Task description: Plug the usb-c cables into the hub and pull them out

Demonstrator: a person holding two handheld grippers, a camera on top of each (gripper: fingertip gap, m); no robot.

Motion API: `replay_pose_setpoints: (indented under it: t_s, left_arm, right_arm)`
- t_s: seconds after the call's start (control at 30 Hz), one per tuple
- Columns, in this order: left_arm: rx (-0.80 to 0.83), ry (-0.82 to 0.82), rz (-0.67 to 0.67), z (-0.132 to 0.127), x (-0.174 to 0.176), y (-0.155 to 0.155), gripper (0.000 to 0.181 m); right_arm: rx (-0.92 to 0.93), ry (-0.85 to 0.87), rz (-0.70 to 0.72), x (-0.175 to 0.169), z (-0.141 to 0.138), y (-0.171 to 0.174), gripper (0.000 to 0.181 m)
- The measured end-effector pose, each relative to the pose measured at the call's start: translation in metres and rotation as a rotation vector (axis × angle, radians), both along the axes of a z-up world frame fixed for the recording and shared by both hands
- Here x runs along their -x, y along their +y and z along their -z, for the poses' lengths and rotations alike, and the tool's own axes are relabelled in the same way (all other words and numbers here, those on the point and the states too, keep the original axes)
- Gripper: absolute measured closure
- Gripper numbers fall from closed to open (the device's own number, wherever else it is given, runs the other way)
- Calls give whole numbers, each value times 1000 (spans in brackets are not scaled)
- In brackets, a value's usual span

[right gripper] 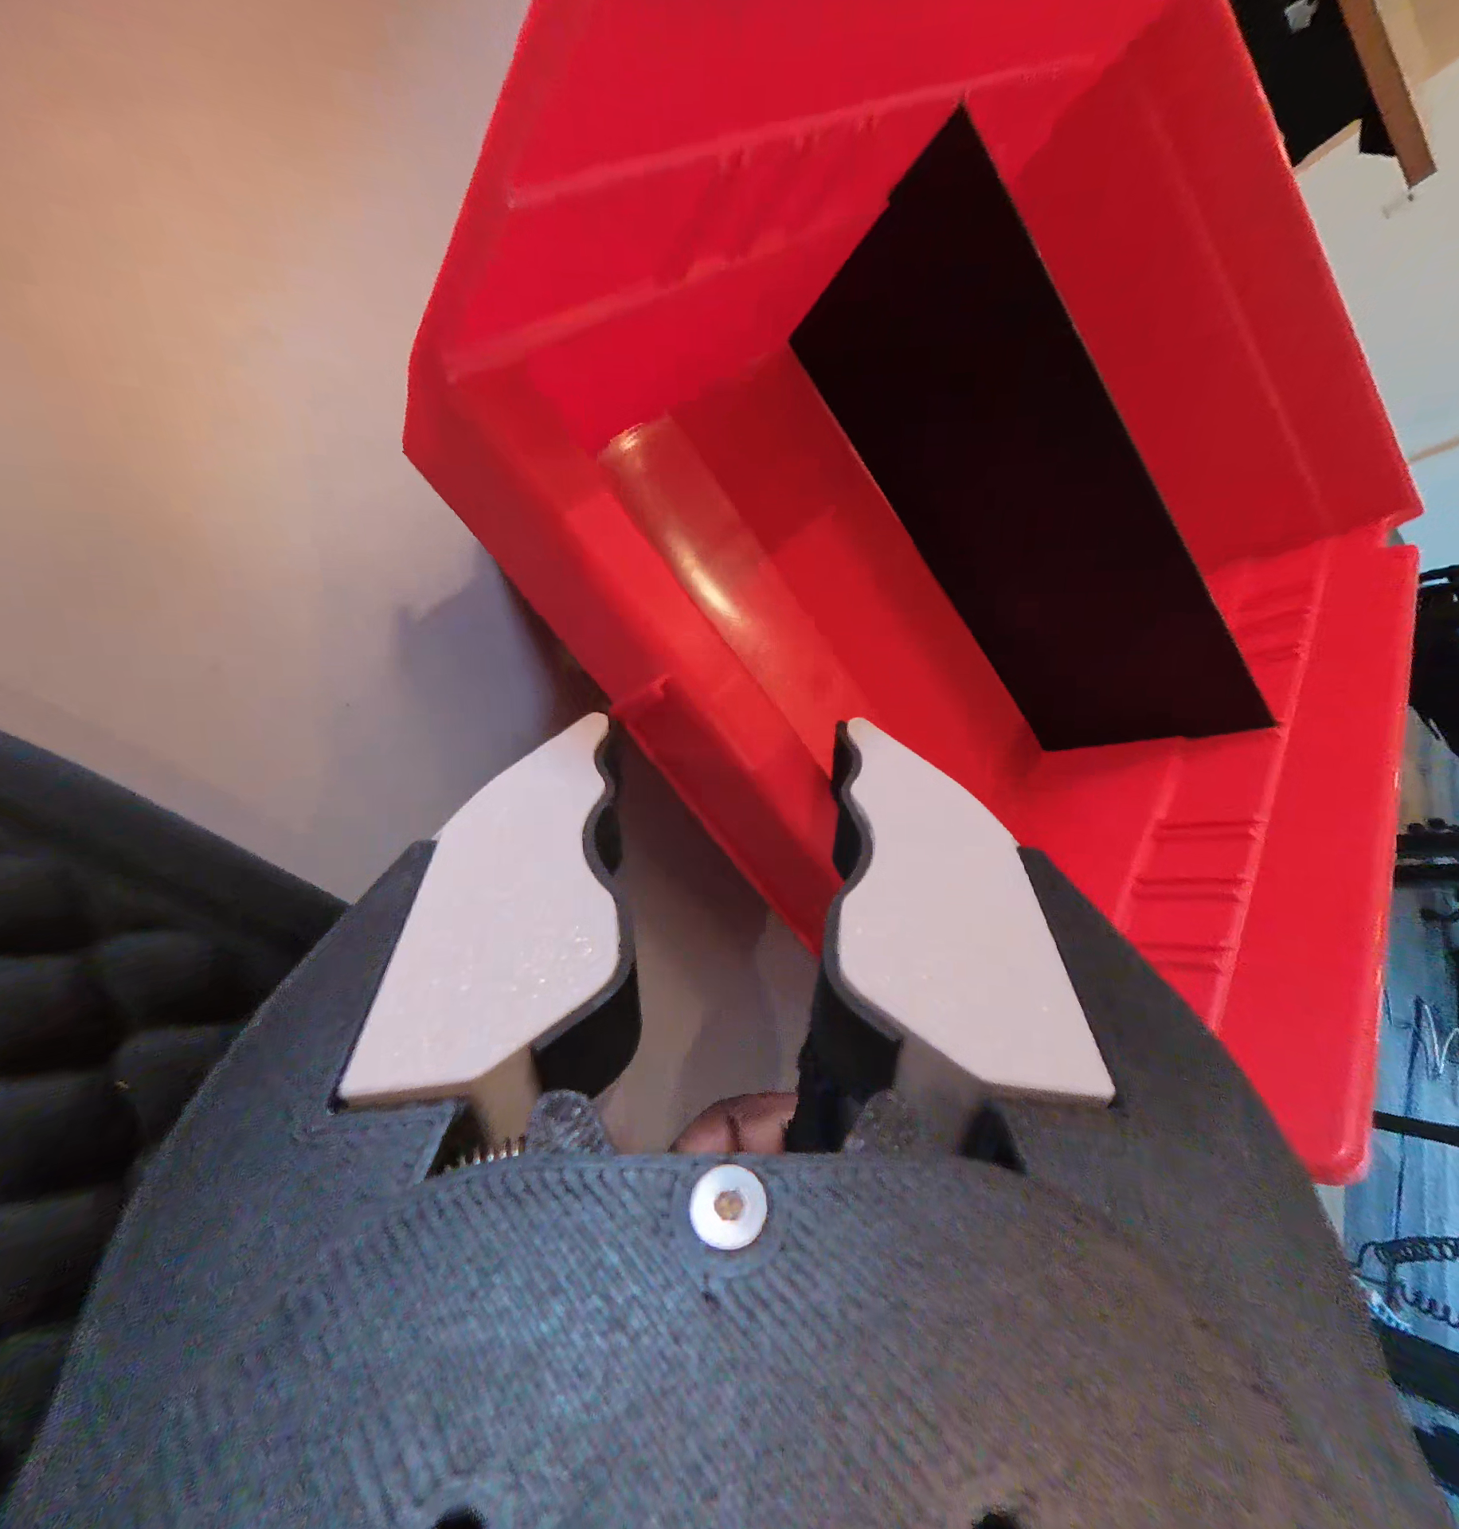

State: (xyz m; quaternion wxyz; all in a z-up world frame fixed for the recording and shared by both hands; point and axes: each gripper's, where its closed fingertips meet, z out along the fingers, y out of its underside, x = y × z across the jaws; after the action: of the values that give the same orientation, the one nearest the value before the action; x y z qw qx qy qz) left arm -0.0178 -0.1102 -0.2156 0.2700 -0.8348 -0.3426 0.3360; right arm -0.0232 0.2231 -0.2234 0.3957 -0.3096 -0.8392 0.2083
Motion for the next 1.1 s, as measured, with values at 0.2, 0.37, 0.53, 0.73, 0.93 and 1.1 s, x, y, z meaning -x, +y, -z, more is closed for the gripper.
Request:
replay_pose_setpoints:
  t_s: [0.2, 0.37, 0.53, 0.73, 0.93, 1.1]
  left_arm:
    - [-59, -28, 9, 0, -9, -16, 147]
    - [-85, -49, -1, -1, -23, -46, 145]
    - [-96, -78, 15, -1, -39, -74, 142]
    - [-111, -94, 8, -2, -56, -107, 140]
    - [-118, -90, -21, -2, -72, -140, 139]
    - [-113, -91, -38, -2, -84, -167, 139]
  right_arm:
    - [9, -30, 1, -4, 0, 7, 132]
    - [6, -65, 17, -9, 0, 18, 132]
    - [11, -80, 49, -12, 0, 37, 132]
    - [14, -109, 129, -22, 0, 74, 132]
    - [-12, -116, 193, -37, 1, 116, 132]
    - [-18, -100, 209, -50, 0, 146, 132]
